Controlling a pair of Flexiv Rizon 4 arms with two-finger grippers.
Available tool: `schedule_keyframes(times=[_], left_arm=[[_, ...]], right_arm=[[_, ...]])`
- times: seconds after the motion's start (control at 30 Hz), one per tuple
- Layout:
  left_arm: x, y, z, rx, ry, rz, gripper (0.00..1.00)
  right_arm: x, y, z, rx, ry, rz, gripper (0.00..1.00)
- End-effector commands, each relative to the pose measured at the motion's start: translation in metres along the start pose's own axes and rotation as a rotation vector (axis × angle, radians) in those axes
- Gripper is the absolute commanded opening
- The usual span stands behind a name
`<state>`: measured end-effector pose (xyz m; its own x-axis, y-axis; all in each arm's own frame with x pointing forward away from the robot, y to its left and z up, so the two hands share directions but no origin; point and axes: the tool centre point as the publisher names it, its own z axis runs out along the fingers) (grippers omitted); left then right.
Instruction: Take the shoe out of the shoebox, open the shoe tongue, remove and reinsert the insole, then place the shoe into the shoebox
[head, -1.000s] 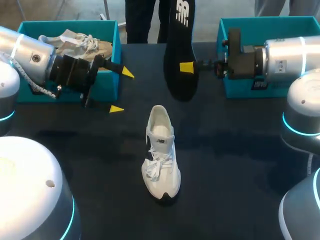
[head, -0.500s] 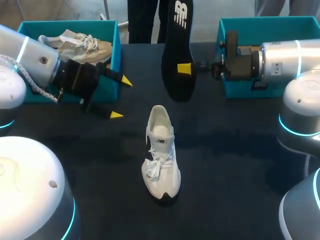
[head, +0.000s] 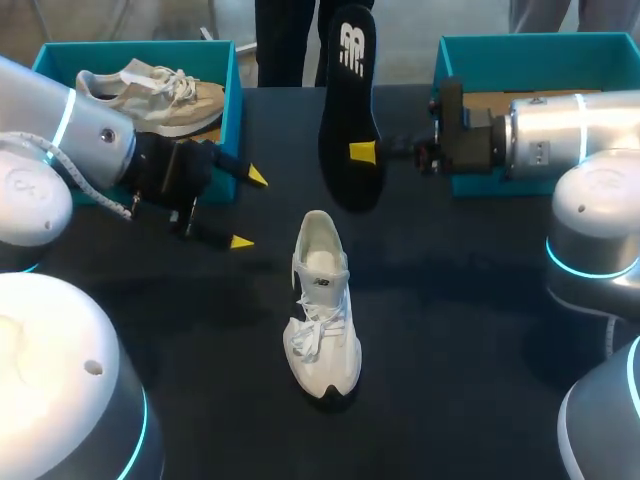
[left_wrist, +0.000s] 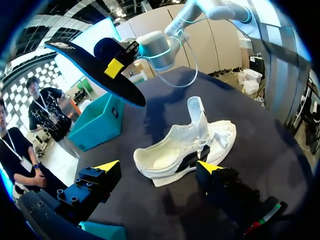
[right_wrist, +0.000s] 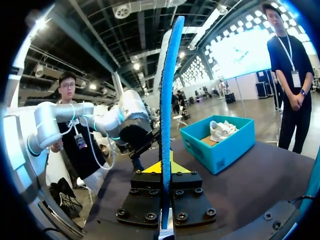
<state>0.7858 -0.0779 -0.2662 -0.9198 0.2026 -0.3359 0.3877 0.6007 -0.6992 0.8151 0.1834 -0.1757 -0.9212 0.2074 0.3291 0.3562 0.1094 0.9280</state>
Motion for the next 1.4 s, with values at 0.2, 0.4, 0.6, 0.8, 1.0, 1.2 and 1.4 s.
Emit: schedule_keyframes(times=[0.2,0.4,0.6,0.8,1.0,1.2,1.4], left_arm=[[0.001,0.011,0.024,-0.044,0.01,-0.032,1.0],[0.002,0.014,0.032,-0.059,0.012,-0.061,1.0],[0.005,0.016,0.035,-0.079,0.012,-0.074,1.0],[0.01,0.02,0.04,-0.095,-0.002,-0.104,1.0],[0.013,0.018,0.045,-0.099,-0.011,-0.119,1.0],[0.015,0.017,0.047,-0.111,-0.003,-0.127,1.0],[0.015,0.016,0.05,-0.117,0.004,-0.135,1.0]], right_arm=[[-0.02,-0.016,0.022,-0.016,0.048,0.022,0.0],[-0.025,-0.029,0.035,-0.043,0.092,0.057,0.0],[-0.027,-0.038,0.044,-0.062,0.139,0.082,0.0],[-0.027,-0.038,0.044,-0.062,0.139,0.082,0.0],[-0.027,-0.038,0.044,-0.062,0.139,0.082,0.0],[-0.031,-0.047,0.05,-0.066,0.159,0.112,0.0],[-0.034,-0.06,0.059,-0.064,0.182,0.162,0.0]])
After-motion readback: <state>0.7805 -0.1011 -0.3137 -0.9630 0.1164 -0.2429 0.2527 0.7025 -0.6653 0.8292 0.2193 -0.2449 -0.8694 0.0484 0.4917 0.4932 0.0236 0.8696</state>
